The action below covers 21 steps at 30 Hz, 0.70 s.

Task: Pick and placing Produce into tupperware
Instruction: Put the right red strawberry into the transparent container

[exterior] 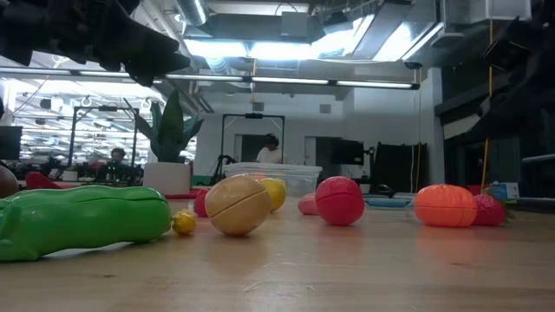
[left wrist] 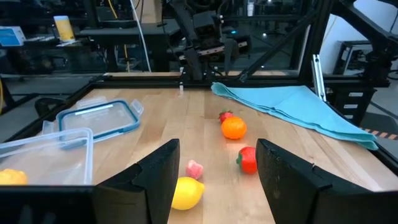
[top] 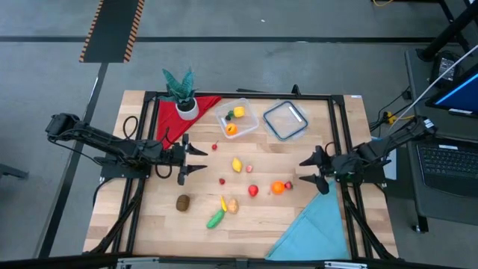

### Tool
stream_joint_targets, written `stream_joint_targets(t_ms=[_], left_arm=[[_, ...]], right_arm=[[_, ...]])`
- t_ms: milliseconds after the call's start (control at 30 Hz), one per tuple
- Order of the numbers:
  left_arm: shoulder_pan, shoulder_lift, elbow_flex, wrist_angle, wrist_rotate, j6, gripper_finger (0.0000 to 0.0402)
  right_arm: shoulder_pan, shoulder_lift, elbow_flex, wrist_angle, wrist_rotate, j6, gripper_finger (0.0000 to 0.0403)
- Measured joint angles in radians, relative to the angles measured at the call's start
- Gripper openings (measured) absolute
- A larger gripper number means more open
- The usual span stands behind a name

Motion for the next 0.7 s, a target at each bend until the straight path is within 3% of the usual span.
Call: stream_joint_targets(t_ms=[267,500,700], left_arm=[[0.000,0.000,0.000,0.005,-0.074,-0.018,0.0204],[0.000,0.000,0.000,0.005,-0.075,-0.018,0.0204],[0.000,0.000,0.000,0.005,-0.075,-0.016,0.0204]], right_arm=[[0.000,0.147,0.088,-0.013,-0.025,-0.091,0.0295],[0.000,0.296,0.226,-0.218,-0.027,-0.161,0.0295],[0.000,0.392,0.304,-0.266,-0.035,-0.165,0.0295]])
